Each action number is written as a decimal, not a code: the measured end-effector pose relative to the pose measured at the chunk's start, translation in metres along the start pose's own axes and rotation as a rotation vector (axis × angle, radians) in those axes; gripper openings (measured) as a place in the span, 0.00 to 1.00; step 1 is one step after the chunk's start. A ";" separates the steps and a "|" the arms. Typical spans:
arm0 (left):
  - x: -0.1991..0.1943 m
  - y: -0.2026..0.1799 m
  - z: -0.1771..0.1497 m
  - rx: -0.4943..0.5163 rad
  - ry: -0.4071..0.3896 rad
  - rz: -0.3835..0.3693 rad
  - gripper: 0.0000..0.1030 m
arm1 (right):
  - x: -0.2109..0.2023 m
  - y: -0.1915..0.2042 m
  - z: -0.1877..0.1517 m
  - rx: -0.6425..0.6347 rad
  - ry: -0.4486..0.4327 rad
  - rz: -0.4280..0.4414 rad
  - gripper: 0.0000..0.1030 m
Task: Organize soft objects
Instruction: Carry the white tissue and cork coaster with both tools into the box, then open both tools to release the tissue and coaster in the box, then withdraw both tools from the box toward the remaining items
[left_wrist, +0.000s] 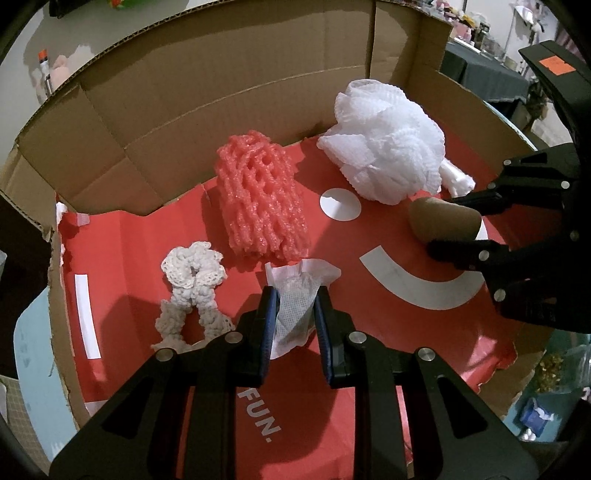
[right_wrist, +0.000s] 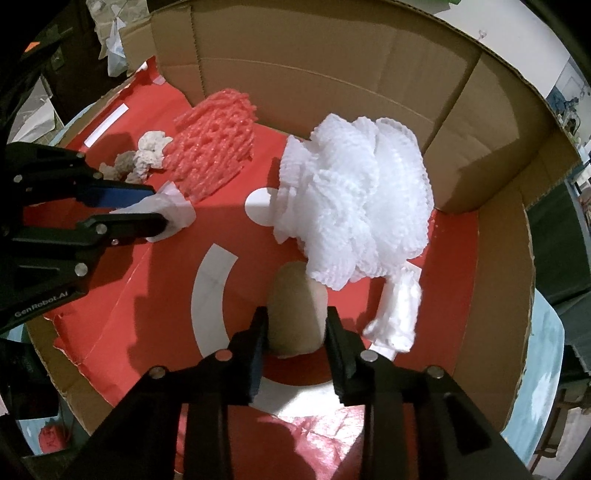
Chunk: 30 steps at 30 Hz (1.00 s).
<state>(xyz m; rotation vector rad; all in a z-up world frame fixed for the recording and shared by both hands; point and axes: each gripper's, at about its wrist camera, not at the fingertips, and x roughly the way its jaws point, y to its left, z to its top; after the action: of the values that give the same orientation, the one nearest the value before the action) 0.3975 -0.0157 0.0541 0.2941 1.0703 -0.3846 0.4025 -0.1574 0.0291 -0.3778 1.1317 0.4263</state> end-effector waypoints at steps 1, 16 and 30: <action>0.000 0.000 0.000 0.003 -0.002 0.004 0.20 | 0.001 0.000 0.000 -0.002 0.000 0.000 0.35; 0.003 -0.004 0.001 -0.017 0.015 -0.010 0.39 | -0.007 0.015 -0.004 -0.027 -0.014 -0.014 0.51; -0.024 -0.002 -0.004 -0.037 -0.054 -0.008 0.61 | -0.017 0.010 -0.009 -0.018 -0.033 -0.026 0.63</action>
<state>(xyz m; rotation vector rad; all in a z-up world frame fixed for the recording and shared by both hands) 0.3835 -0.0119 0.0740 0.2456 1.0247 -0.3779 0.3839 -0.1556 0.0409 -0.3992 1.0909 0.4186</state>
